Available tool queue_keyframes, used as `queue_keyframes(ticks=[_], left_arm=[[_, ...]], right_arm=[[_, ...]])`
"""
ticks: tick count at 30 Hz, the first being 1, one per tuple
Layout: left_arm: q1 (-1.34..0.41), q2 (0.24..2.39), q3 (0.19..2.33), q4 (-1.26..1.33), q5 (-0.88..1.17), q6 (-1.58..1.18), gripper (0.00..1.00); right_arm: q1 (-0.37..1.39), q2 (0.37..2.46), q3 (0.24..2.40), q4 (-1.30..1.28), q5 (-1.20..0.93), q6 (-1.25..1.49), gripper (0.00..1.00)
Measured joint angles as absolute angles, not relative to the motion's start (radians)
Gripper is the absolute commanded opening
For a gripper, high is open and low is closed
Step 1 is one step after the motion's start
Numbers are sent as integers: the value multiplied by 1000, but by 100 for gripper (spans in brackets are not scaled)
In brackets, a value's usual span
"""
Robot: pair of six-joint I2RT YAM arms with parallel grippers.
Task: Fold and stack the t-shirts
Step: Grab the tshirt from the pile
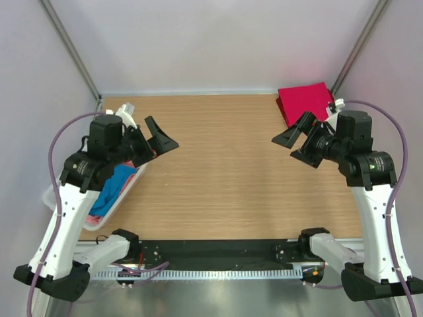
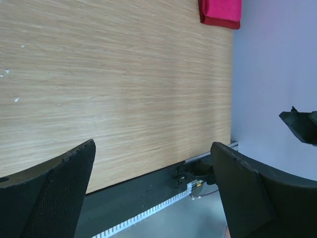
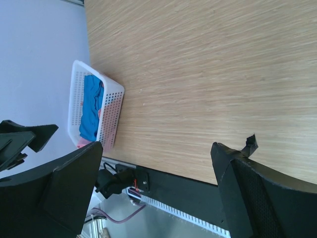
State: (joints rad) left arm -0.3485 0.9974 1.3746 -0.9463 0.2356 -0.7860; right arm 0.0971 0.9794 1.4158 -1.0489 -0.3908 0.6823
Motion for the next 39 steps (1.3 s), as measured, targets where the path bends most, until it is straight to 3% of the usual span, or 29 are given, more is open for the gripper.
queue_keyframes(ticks=[4, 7, 13, 18, 23, 35, 38, 39], left_arm=[[-348, 1019, 1383, -951, 226, -797, 98], [-339, 1071, 1452, -1028, 107, -801, 98], [-117, 1211, 1596, -1112, -127, -813, 86], [84, 1308, 1473, -1115, -192, -852, 75], [269, 1371, 1276, -1100, -233, -902, 74], [330, 1496, 1203, -971, -352, -877, 74], [329, 1584, 1212, -949, -341, -850, 71], [330, 1607, 1212, -943, -337, -844, 65]], right_arm=[[98, 978, 1418, -1064, -376, 686, 100], [98, 978, 1417, -1090, -353, 689, 99], [98, 975, 1337, -1152, -347, 716, 94], [99, 974, 1290, -1244, -350, 704, 94], [102, 955, 1290, -1310, -347, 662, 94], [163, 943, 1292, -1342, -315, 609, 95], [178, 943, 1291, -1341, -301, 603, 95], [184, 943, 1289, -1341, -297, 601, 95]])
